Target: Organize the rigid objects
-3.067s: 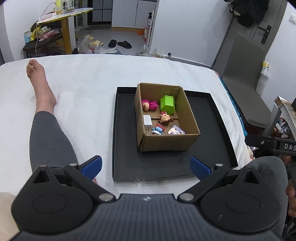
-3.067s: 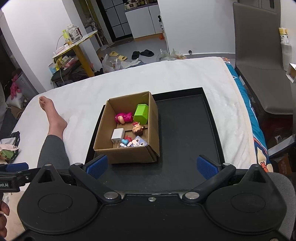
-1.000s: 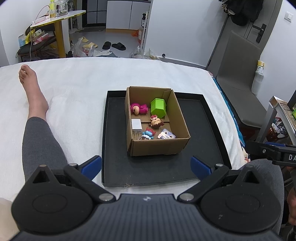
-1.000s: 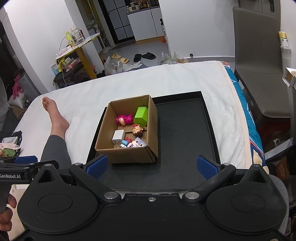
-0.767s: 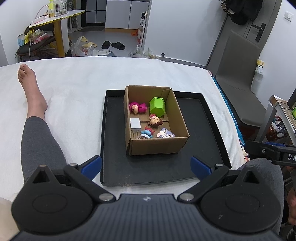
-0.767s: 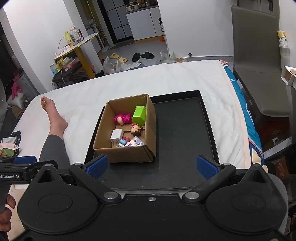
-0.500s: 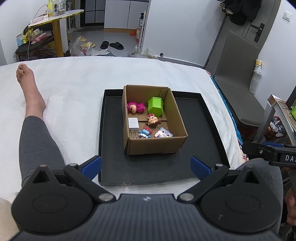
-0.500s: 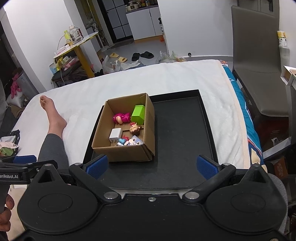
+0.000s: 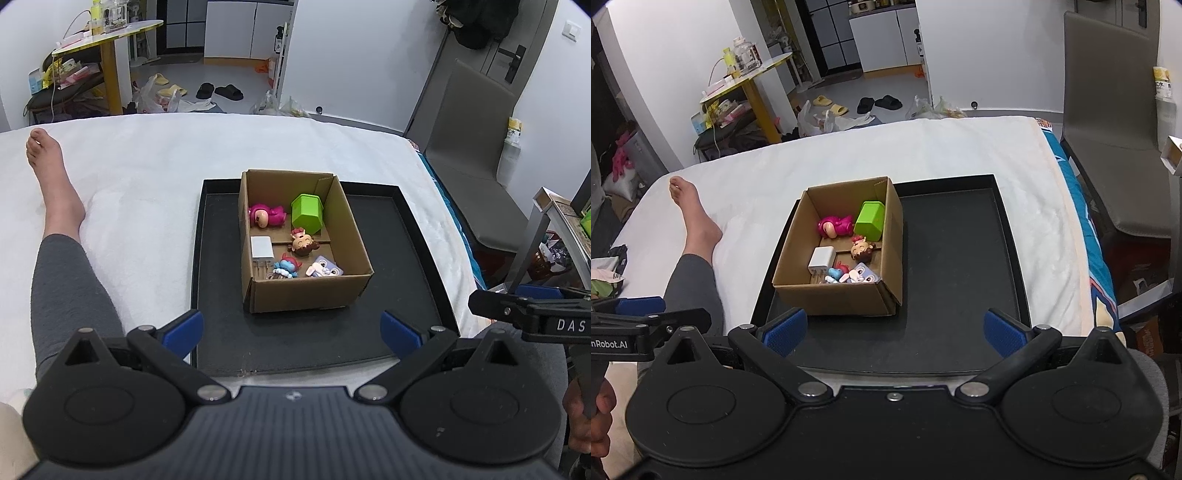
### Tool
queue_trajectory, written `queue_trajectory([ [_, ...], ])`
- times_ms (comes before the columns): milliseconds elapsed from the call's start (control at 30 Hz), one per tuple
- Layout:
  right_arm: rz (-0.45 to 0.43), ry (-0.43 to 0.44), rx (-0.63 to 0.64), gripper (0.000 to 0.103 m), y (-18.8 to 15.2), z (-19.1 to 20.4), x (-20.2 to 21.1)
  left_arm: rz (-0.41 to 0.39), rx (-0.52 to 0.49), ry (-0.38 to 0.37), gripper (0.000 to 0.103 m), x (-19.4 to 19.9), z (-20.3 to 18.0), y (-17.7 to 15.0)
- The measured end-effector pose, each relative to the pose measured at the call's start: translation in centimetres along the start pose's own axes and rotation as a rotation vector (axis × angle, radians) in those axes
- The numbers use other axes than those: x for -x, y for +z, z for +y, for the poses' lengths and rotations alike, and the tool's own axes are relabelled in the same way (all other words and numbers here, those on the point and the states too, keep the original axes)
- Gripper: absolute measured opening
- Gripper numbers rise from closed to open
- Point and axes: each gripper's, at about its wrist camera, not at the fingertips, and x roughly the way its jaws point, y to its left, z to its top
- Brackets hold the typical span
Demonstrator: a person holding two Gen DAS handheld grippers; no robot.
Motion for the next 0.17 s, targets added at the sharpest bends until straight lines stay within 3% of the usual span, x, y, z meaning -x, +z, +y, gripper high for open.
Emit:
queue_trajectory([
  [167,0.013,0.01,-0.002,0.103,0.06,-0.12,-0.7,0.008,0.023,0.009,0.101,-0.88,0.54,0.43],
])
